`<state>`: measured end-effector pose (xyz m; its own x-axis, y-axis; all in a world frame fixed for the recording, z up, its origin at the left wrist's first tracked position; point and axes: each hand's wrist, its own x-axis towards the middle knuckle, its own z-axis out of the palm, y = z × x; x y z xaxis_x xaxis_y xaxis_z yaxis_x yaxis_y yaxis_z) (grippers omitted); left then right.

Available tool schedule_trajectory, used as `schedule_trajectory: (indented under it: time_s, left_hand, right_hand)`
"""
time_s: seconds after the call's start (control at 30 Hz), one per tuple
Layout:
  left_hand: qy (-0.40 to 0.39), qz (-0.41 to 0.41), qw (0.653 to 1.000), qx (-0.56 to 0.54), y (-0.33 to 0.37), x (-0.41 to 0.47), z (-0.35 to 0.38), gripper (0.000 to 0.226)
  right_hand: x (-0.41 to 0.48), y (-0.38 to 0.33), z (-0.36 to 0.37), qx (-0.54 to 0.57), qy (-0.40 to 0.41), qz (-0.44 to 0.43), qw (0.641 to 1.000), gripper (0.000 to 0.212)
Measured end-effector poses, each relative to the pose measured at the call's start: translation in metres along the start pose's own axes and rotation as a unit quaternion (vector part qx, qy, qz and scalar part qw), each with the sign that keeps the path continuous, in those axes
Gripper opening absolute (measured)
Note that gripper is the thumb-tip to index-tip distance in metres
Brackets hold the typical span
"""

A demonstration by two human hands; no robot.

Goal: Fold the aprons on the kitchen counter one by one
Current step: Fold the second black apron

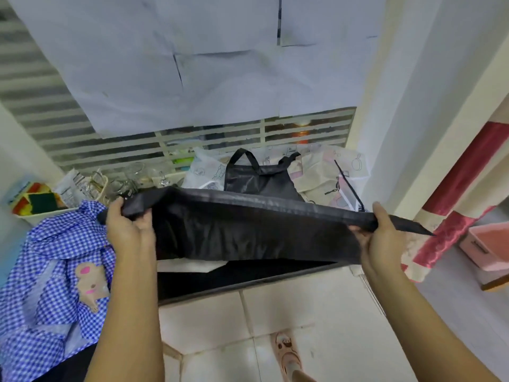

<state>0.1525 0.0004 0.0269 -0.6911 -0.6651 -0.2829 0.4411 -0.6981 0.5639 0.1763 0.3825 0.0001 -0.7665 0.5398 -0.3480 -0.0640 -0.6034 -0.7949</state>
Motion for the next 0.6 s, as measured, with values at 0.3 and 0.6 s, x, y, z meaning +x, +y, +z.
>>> schedule_trajectory:
  time_s: [0.3,0.6]
  left_hand:
    - [0.024,-0.106,0.99,0.09,-0.012,0.073,0.063,0.021]
    - [0.037,-0.144,0.95,0.276,-0.068,0.168,0.124,0.026]
  right_hand:
    - [0.085,-0.024,0.074,-0.078,-0.109,0.064,0.989,0.031]
    - [0.202,-0.002,0.153,-0.273,-0.175,0.098,0.941,0.04]
